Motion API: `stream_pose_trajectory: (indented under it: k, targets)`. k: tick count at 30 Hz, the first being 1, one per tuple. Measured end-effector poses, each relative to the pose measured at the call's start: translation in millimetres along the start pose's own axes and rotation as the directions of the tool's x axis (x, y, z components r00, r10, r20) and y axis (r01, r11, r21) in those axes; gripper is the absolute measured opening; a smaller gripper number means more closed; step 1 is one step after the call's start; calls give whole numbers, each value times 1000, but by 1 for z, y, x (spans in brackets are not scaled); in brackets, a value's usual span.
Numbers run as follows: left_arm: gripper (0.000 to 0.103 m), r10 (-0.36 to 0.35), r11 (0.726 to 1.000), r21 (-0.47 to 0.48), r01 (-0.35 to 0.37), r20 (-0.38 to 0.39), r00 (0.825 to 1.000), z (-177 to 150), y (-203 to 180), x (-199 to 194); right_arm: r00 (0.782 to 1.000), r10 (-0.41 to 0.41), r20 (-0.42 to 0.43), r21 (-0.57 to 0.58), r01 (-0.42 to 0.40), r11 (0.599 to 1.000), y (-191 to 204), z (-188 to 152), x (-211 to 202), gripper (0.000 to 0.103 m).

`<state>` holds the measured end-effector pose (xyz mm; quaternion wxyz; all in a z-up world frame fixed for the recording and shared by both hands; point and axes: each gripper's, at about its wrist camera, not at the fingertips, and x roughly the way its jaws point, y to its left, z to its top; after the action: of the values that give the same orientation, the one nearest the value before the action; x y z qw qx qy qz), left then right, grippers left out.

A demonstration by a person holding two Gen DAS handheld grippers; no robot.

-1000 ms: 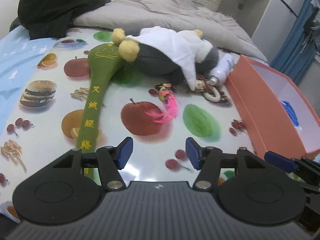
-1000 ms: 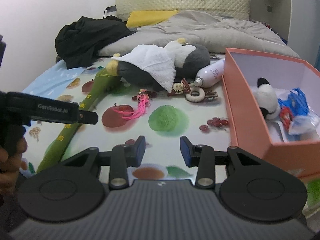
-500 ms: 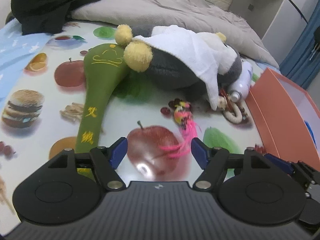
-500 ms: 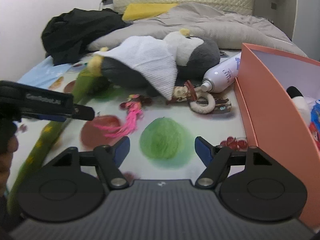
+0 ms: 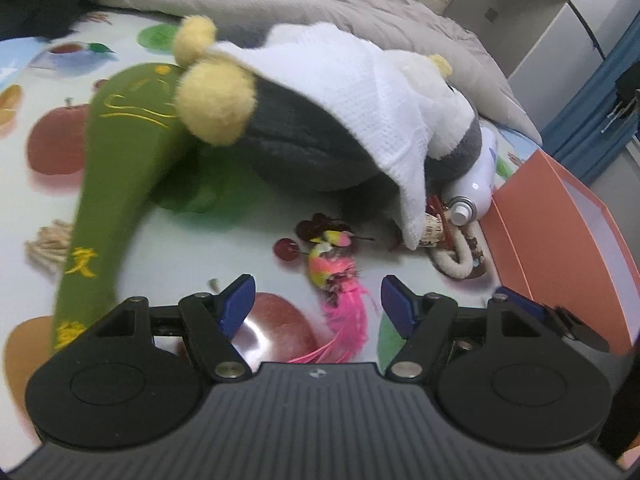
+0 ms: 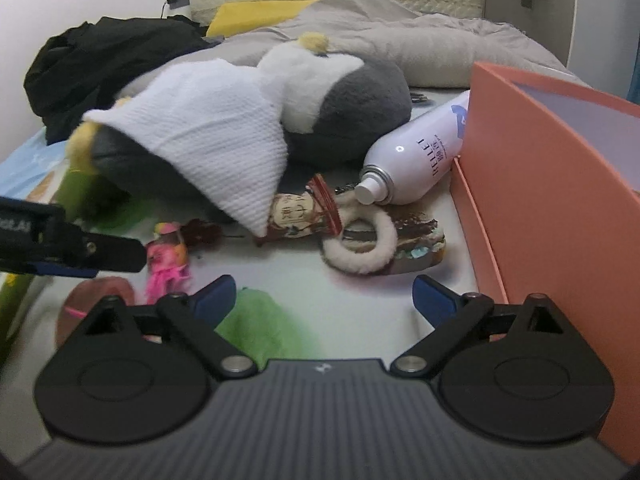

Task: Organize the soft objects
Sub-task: 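Grasp the pink-haired doll with the left gripper while the right gripper grasps the white ring toy, then carry the doll and white ring toy into the pink box and release both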

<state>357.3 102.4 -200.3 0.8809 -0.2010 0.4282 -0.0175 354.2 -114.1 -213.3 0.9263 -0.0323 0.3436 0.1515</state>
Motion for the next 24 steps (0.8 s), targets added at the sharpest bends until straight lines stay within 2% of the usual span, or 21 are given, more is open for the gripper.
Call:
stream_pose_trajectory:
  k: [4,5,7,10,13,15,17,20,24]
  targets:
    - [73,-18,1000,11,18,-3,1000,2,-4,10,1000,-9,15,-17,9,1000,-1,1,11,92]
    - [68,-17,1000,13,17,-4,1000,2,-5,13,1000,-14,17,-22,15,1000,-1,2,14,88]
    - [61,-15,1000,15,15,-14,1000,3,-5,19,1000,-13,6,-24,13,1000,-3,3,20,73]
    - [55,-16,999,28,17,-12,1000,5,-6,23,1000,-28,6,-34,28,999,-4,6,24,68]
    - [44,-21,999,30,21,-16,1000,5,-7,26,1000,-25,11,-31,25,999,-5,8,26,51]
    - [33,-17,999,42,18,-19,1000,4,-10,28,1000,-28,9,-31,28,999,-5,9,24,31]
    - [33,-14,999,42,15,-12,1000,2,-11,26,1000,-26,0,-22,26,999,-5,10,22,21]
    - [32,21,998,51,-22,22,1000,-4,-15,19,1000,-21,-11,7,21,1000,-7,8,16,19]
    - [32,8,999,33,-8,12,1000,-13,-17,7,1000,-4,-23,9,4,1000,-5,1,-1,18]
